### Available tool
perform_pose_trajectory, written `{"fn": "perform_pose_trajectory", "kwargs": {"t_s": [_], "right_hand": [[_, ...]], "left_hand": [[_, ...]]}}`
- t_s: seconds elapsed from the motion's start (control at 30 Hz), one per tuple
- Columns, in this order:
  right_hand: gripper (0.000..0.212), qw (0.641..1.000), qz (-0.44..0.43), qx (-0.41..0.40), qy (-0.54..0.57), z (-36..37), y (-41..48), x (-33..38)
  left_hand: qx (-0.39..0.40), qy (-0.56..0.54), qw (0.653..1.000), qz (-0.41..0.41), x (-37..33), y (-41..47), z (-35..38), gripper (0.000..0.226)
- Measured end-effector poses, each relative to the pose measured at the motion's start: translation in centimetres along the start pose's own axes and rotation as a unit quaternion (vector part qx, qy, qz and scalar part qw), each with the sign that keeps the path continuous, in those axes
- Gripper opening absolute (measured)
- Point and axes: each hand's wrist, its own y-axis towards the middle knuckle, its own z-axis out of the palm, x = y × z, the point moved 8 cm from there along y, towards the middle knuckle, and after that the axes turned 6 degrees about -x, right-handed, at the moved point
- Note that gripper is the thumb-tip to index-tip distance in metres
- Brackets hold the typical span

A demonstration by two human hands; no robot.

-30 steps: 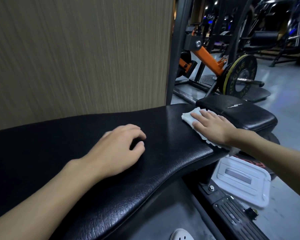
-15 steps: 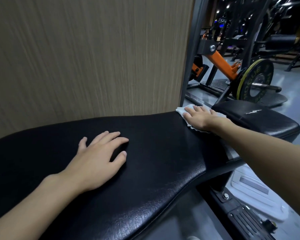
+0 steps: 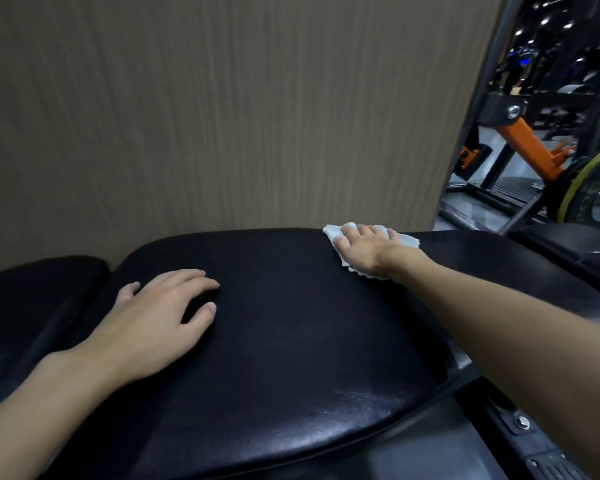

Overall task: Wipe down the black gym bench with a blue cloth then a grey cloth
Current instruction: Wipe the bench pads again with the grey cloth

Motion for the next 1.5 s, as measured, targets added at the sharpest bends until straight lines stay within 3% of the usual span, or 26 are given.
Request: {"fn": "perform_pose_trajectory", "kwargs": {"t_s": [0.2,0.47,0.93,1.13,1.5], "right_hand": [[0.061,0.998,-0.061,0.006,-0.004,1.1,0.9,9.2],[0.061,0.99,-0.141,0.025,0.008,2.8,2.1,21.3],[0.061,0.955,-0.294,0.045,0.007,4.7,-2.8,34.3],[0.059,0.94,-0.335,0.052,0.034,3.7,-6.8,31.4],[0.057,0.968,-0.245,0.042,0.015,1.1,-6.9,16.7]], "left_hand": [[-0.021,0.029,0.998,-0.052,6.8,-3.6,-2.6,0.047],[-0.061,0.019,0.996,-0.059,8.8,-5.4,-2.7,0.073],[-0.149,-0.002,0.988,-0.045,9.1,-5.5,-3.1,0.055],[-0.144,-0.021,0.987,-0.062,8.6,-5.4,-3.7,0.044],[-0.068,-0.036,0.996,0.043,-3.4,-2.5,-1.2,0.045]]}}
